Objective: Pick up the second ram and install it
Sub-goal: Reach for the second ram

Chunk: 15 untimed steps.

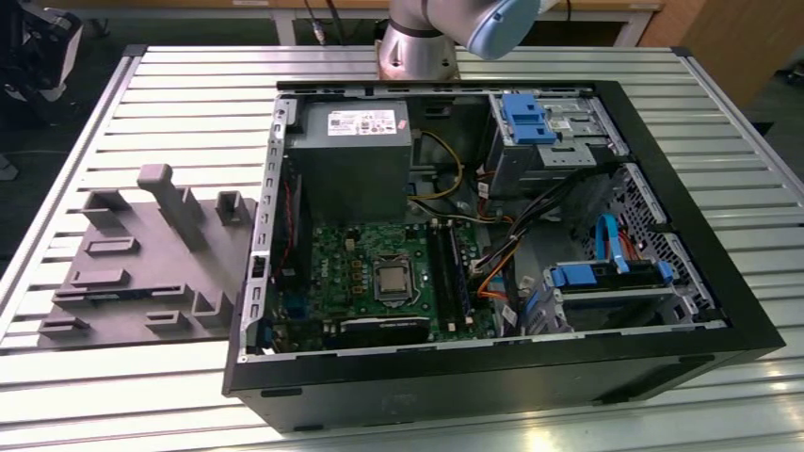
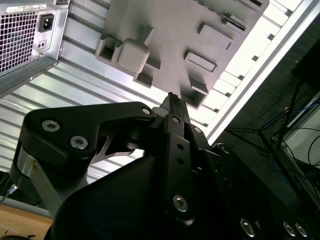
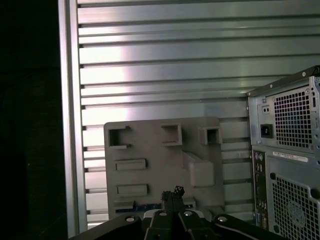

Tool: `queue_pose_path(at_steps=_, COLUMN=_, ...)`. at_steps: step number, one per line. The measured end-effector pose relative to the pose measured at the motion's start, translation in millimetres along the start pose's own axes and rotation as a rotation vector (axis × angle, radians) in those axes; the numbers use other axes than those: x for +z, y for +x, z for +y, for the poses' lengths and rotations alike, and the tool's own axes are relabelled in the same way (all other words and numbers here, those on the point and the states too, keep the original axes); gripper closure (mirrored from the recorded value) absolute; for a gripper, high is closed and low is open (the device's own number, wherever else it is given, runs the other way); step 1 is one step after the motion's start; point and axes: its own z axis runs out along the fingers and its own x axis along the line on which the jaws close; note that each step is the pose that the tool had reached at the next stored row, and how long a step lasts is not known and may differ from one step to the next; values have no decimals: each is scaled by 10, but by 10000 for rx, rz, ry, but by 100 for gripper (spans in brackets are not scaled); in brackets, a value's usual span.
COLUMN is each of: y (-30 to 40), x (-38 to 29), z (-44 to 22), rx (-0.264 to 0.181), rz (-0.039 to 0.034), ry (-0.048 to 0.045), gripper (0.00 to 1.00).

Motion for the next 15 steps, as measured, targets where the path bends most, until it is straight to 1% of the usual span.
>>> queue_pose_path(at_steps=15, y=57, x=1, z=-25, rx=0, rz=0, ry=0, gripper=89)
